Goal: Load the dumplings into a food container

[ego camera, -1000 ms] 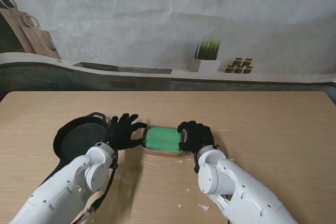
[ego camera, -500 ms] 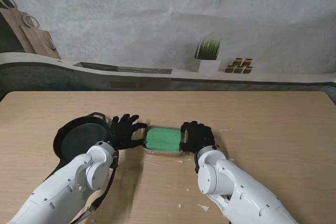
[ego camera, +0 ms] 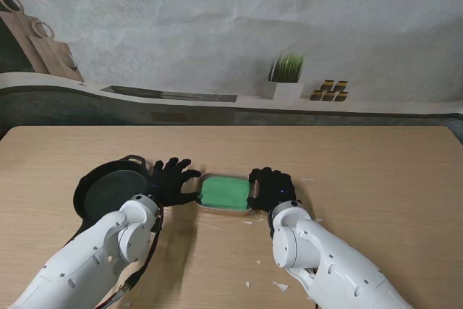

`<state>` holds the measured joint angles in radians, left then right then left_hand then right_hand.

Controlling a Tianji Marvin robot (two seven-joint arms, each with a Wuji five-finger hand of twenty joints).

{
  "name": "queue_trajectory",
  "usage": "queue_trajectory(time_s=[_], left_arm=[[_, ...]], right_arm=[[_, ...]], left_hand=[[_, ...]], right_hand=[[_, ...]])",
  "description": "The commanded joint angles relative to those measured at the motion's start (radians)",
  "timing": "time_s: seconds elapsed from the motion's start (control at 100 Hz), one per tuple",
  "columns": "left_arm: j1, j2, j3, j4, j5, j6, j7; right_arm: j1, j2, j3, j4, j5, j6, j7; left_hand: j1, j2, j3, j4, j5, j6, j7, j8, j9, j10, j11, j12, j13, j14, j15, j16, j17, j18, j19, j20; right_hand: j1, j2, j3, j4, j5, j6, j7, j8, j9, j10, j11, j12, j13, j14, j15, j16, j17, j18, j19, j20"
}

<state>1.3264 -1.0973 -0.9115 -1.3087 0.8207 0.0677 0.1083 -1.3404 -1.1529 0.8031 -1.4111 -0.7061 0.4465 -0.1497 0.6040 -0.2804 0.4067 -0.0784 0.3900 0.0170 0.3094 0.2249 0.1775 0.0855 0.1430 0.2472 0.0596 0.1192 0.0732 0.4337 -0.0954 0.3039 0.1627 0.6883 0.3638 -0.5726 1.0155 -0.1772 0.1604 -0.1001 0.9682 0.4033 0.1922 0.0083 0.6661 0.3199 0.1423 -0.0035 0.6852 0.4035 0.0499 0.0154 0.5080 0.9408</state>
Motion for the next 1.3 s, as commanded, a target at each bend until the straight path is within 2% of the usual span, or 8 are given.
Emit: queue_trajectory(time_s=[0.0,0.16,0.44,0.6,0.74,0.91,1.04,1.29], left_arm=[[0.011,0.001,0.001,0.005,0.001,0.002,-0.018],[0.013,0.001,-0.010,-0.003,0.005,-0.012,-0.010],[-0.003,0.010,0.007,0.019,0.055,-0.051,0.010],[-0.008,0.011,0.013,0.022,0.054,-0.046,0.000],[-0.013,0.010,0.018,0.030,0.052,-0.047,0.005],[-0.026,0.011,0.034,0.036,0.038,-0.031,-0.026],[-0.032,0.016,0.044,0.030,0.031,-0.001,-0.075],[-0.038,0.021,0.054,0.032,0.028,0.014,-0.106]], right_arm=[[-0.018,-0.003,-0.009,0.031,0.002,0.009,0.020],[-0.018,-0.005,-0.008,0.032,0.002,0.006,0.013],[-0.015,-0.004,-0.010,0.037,-0.004,-0.003,0.012],[-0.016,-0.002,-0.011,0.034,-0.006,0.003,0.015],[-0.016,0.000,-0.011,0.034,-0.014,0.003,0.019],[-0.016,0.000,-0.014,0.033,-0.012,0.010,0.022],[-0.017,0.000,-0.016,0.031,-0.013,0.020,0.027],[-0.017,-0.001,-0.021,0.029,-0.010,0.049,0.031]], left_hand=[[0.024,-0.033,-0.006,0.028,-0.023,-0.010,-0.010,-0.004,-0.011,-0.019,-0.007,0.000,-0.029,-0.016,-0.008,0.013,-0.013,-0.012,-0.001,0.013],[0.023,-0.022,-0.005,0.026,-0.037,-0.032,-0.010,-0.003,-0.011,-0.022,-0.006,0.002,-0.028,-0.018,-0.007,0.014,-0.012,-0.015,-0.001,0.012],[-0.008,-0.172,0.162,0.016,-0.109,-0.134,-0.068,-0.040,-0.019,-0.027,-0.026,0.010,-0.032,-0.008,-0.010,0.018,-0.007,-0.016,-0.001,0.009],[-0.014,-0.151,0.163,0.011,-0.028,-0.128,-0.022,-0.022,-0.018,-0.031,-0.024,0.015,-0.032,-0.011,-0.010,0.019,-0.009,-0.016,-0.002,0.009],[0.002,-0.143,0.168,0.008,0.037,-0.141,0.072,0.031,-0.011,-0.035,-0.013,0.020,-0.028,-0.012,-0.006,0.023,-0.007,-0.017,0.000,0.009],[-0.013,-0.120,0.142,0.006,0.034,-0.122,0.047,0.022,-0.016,-0.041,-0.023,0.004,-0.032,-0.014,-0.012,0.017,-0.015,-0.021,-0.005,0.006],[0.000,-0.057,0.017,0.019,0.051,-0.058,0.009,0.005,-0.021,-0.036,-0.035,0.004,-0.029,-0.015,-0.025,-0.020,-0.011,-0.018,-0.025,-0.026],[-0.003,-0.041,-0.017,0.024,0.076,-0.004,-0.003,-0.001,-0.018,-0.032,-0.031,0.007,-0.029,-0.016,-0.025,-0.029,-0.010,-0.014,-0.034,-0.044]], right_hand=[[0.060,-0.068,0.003,0.027,-0.023,-0.005,-0.001,-0.016,-0.015,0.001,0.017,0.005,-0.023,0.006,0.013,0.012,0.001,0.003,0.001,-0.004],[0.061,-0.066,0.003,0.028,-0.023,-0.010,0.002,-0.015,-0.015,0.000,0.021,0.007,-0.024,0.004,0.015,0.013,0.000,0.002,0.003,-0.007],[0.056,-0.071,-0.003,0.026,-0.038,-0.012,-0.002,-0.019,-0.016,0.001,0.025,0.008,-0.025,0.004,0.017,0.014,-0.008,-0.004,0.021,-0.010],[0.052,-0.075,-0.012,0.024,-0.061,-0.004,-0.040,-0.059,-0.016,0.002,0.023,0.006,-0.026,0.008,0.018,0.014,-0.047,-0.008,0.123,-0.073],[0.059,-0.076,0.002,0.026,-0.024,-0.116,-0.069,-0.091,-0.016,-0.001,0.013,0.002,-0.027,0.004,-0.010,0.001,-0.072,-0.013,0.193,-0.120],[0.060,-0.073,0.006,0.027,0.004,-0.126,-0.077,-0.076,-0.015,-0.001,0.011,0.003,-0.025,0.006,-0.003,0.004,-0.091,-0.016,0.251,-0.171],[0.055,-0.076,0.004,0.026,0.014,-0.044,-0.059,-0.058,-0.016,0.001,0.010,0.002,-0.028,0.003,-0.009,0.001,-0.097,-0.018,0.269,-0.189],[0.055,-0.088,-0.004,0.023,0.012,0.044,-0.026,-0.050,-0.017,0.019,0.015,0.004,-0.025,0.016,0.014,0.012,-0.100,-0.016,0.282,-0.202]])
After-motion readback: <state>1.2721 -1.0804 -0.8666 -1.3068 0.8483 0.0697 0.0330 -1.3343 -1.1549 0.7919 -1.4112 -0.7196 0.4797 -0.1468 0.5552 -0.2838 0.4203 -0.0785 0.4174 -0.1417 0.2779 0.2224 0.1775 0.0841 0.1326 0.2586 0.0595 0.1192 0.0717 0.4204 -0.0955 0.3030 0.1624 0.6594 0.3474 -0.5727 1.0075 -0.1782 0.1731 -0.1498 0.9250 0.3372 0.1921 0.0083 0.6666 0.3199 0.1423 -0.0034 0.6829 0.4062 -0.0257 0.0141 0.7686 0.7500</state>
